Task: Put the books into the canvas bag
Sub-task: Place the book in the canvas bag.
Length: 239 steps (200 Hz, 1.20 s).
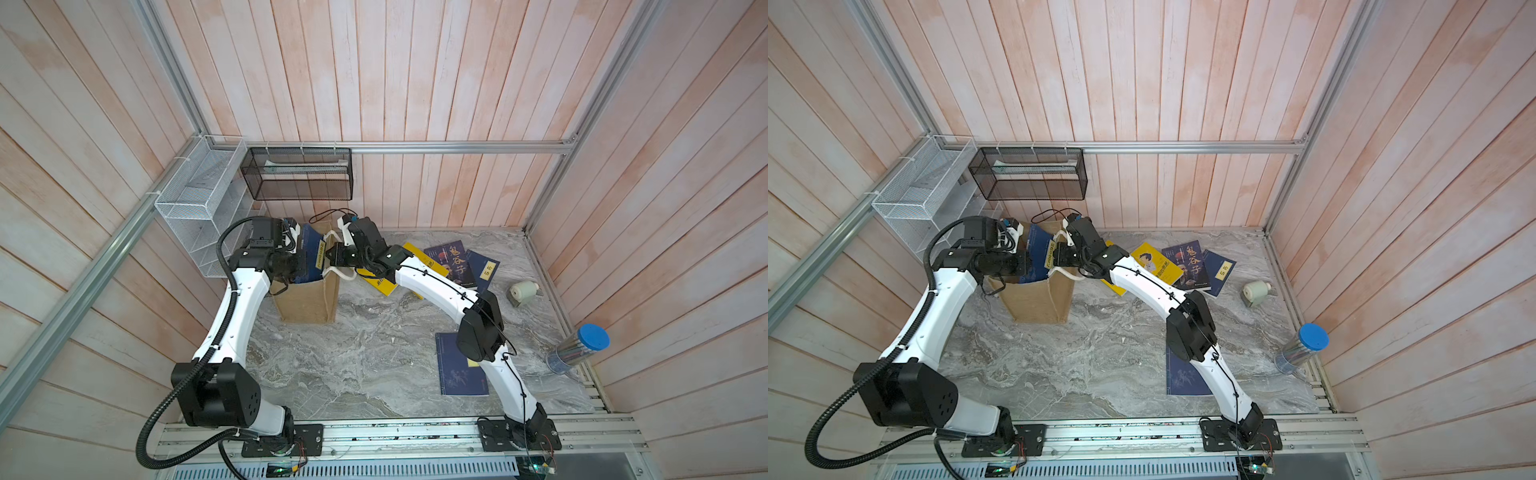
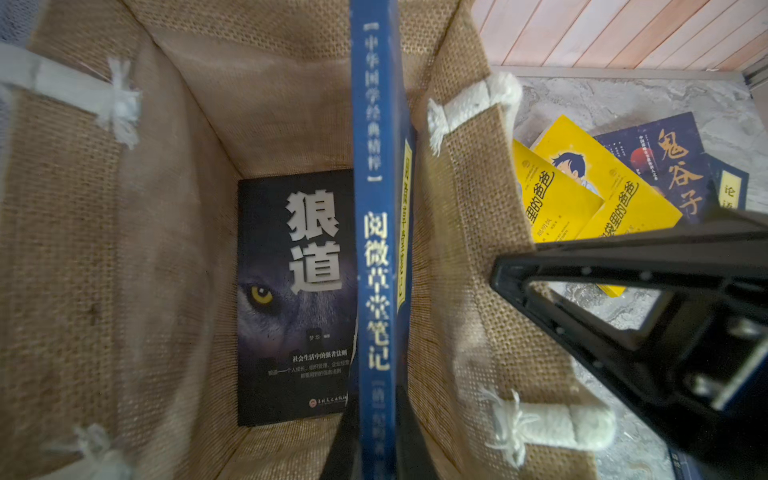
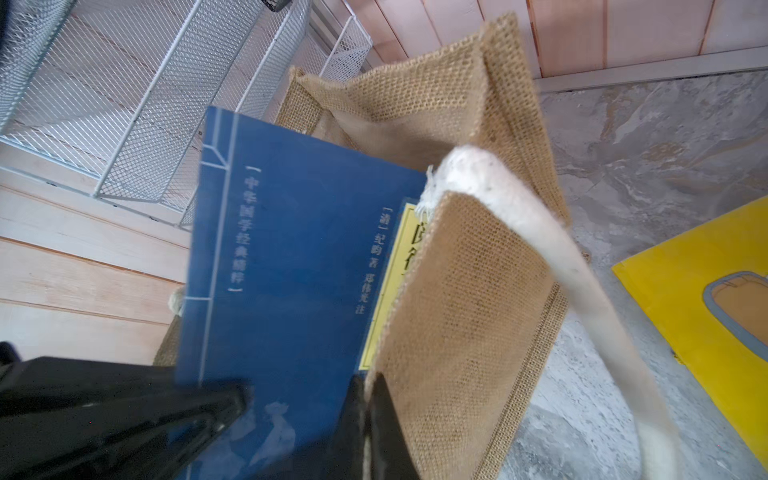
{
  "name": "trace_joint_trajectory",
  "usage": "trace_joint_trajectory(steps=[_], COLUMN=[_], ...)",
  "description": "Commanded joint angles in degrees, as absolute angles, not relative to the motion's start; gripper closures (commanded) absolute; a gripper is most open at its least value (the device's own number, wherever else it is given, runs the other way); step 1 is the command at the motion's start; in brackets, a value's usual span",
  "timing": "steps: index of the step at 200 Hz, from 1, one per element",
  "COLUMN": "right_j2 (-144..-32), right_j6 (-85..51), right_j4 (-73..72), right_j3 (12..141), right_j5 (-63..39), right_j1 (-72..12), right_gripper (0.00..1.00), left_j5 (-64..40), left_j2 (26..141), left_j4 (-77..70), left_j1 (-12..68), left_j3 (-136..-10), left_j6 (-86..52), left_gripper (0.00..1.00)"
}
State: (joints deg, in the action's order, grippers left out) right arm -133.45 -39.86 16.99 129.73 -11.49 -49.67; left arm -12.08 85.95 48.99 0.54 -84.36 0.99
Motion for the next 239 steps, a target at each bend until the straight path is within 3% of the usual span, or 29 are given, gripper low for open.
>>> trace_joint_trajectory(steps=[1, 57, 95, 119, 142, 168, 226, 239], right_j2=[-130.69, -131.45, -131.89, -132.03, -132.23, -132.27, -131.43, -131.27], right_j6=[-39.36, -39.12, -38.76, -38.67, -38.90, -39.01, -39.20, -39.37], right_j4=[12.48, 12.10, 12.84, 12.79, 12.26, 12.55, 12.91, 13.06], right_j3=[129.40, 129.41, 129.44, 129.29, 129.29, 129.28, 129.20, 129.24], right_j5=[-12.19, -12.06, -12.19, -12.30, -12.78, -13.01, -13.10, -13.18], right_j1=[-48.89, -48.92, -48.77, -48.53, -48.48, -48.44, -48.58, -48.57], right_gripper=[1.00, 1.00, 1.00, 1.00, 1.00, 1.00, 1.00, 0.94], left_j5=[-18.09, -24.93, -21.66, -17.79, -14.02, -11.65, -10.28, -9.89], left_j2=[88.17, 96.84, 102.17, 102.30, 103.12, 102.74, 98.97, 97.46], left_j4=[50.32, 52.38, 53.75, 52.44, 53.16, 52.78, 52.50, 52.39], left_j1=[0.44, -1.25, -2.72, -2.93, -3.18, -3.25, -3.20, -3.17], left_j3=[-87.17, -89.65, -92.00, -92.22, -94.48, -95.75, -97.19, -97.21], left_j6=[3.41, 4.39, 3.63, 3.18, 2.67, 2.07, 0.90, 0.66], left_gripper=[1.00, 1.00, 0.96, 0.89, 0.72, 0.61, 0.57, 0.56])
